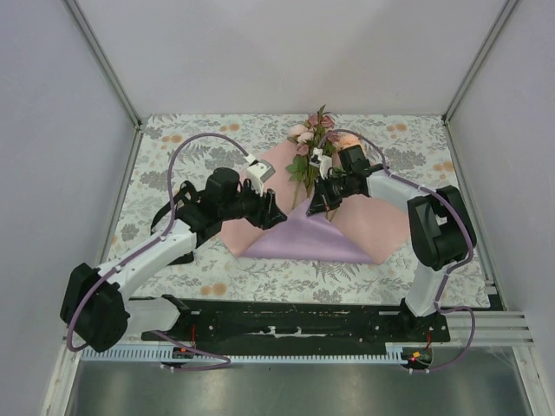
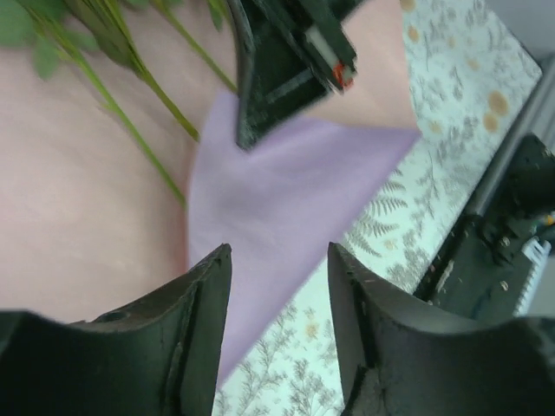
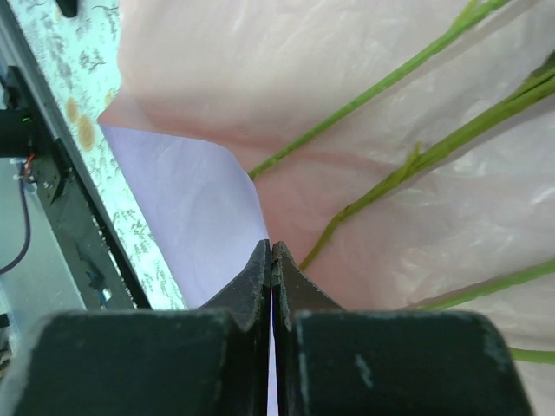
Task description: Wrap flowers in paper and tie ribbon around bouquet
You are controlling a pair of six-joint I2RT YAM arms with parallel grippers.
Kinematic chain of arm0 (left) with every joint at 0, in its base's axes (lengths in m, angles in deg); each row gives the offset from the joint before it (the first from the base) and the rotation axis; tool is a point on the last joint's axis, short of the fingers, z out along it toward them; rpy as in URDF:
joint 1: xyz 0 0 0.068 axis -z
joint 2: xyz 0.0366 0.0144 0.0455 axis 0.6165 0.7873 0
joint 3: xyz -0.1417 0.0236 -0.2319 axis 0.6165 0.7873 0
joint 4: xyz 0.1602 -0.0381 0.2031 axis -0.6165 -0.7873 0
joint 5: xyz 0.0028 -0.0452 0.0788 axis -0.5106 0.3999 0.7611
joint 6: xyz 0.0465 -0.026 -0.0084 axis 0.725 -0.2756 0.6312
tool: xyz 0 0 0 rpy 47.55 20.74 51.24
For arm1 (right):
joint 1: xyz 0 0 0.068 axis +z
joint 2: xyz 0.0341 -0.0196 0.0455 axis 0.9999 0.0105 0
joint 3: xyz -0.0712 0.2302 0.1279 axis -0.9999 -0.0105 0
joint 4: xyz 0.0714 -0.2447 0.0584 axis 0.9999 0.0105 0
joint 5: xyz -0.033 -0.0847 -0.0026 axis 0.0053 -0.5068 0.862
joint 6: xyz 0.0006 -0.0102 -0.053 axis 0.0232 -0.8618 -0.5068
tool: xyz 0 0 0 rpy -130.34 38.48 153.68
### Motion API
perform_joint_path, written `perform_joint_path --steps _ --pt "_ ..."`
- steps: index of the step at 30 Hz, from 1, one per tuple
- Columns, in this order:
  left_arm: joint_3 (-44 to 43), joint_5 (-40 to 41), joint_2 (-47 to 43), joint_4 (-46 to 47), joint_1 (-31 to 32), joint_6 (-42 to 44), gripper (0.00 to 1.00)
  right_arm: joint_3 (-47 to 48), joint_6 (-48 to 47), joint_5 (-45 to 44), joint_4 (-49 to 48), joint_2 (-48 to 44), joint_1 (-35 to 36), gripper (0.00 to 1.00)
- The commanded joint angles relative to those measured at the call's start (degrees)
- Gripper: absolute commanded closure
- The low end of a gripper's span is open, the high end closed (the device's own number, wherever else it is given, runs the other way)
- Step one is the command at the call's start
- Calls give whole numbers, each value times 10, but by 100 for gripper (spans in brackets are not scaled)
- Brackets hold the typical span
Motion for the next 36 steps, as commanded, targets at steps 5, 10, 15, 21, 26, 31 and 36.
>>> perform_joint_path --steps 5,10,15,21,26,31,36 --pt "75 -164 106 55 0 -191 66 49 16 -62 -16 16 -4 100" --pt "74 -155 149 66 1 -191 67 61 19 -85 -16 23 -3 100" --pt "62 -146 212 66 -6 -193 68 60 22 -87 -11 28 -4 100" --pt "59 -145 262 94 -14 -202 69 57 23 -99 -9 27 -4 100" --pt "59 -153 287 99 -23 -204 70 59 25 -102 -11 23 -5 98" --pt "55 -150 313 87 -26 -200 70 64 25 -105 19 -1 -10 48" --pt "53 -150 323 74 -27 -193 70 63 25 -84 56 -102 -28 2"
